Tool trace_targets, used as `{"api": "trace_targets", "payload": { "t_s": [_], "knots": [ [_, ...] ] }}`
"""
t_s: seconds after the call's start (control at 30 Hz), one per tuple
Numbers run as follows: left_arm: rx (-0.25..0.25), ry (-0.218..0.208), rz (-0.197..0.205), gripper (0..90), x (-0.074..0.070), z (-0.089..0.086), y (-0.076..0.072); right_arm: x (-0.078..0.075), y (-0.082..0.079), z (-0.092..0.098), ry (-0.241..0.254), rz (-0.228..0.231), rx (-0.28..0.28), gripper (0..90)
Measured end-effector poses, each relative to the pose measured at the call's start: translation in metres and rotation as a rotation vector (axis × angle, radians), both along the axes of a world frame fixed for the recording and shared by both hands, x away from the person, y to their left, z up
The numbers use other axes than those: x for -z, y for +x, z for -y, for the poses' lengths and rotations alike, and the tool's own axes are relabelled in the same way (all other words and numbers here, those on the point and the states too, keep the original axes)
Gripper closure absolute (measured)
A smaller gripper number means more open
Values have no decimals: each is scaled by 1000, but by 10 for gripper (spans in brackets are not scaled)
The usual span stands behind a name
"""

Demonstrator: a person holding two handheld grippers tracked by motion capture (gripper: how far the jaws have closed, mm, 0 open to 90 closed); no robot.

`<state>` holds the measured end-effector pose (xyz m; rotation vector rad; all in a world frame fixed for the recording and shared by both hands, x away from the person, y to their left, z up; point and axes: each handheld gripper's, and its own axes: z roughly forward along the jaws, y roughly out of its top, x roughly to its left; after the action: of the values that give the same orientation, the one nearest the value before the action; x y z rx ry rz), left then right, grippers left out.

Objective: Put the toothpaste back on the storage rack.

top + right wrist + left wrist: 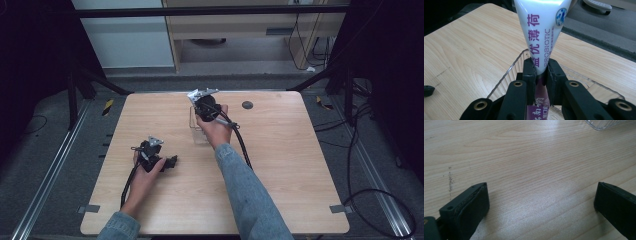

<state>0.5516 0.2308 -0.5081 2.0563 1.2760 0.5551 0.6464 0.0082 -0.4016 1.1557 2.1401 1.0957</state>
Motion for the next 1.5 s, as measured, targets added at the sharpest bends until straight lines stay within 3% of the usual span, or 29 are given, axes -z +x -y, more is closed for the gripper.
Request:
{"api": "trace_targets", "payload": {
  "t_s": [0.53, 1.17, 1.5],
  "knots": [
    [2, -1, 0, 0, 0, 0, 0, 2, 1, -13, -23, 1, -9, 784],
    [3, -1, 0, 0, 0, 0, 0, 1, 4, -14, 6, -13, 12, 757],
    [3, -1, 0, 0, 0, 0, 0, -4, 1, -10, -7, -26, 20, 711]
  ]
}}
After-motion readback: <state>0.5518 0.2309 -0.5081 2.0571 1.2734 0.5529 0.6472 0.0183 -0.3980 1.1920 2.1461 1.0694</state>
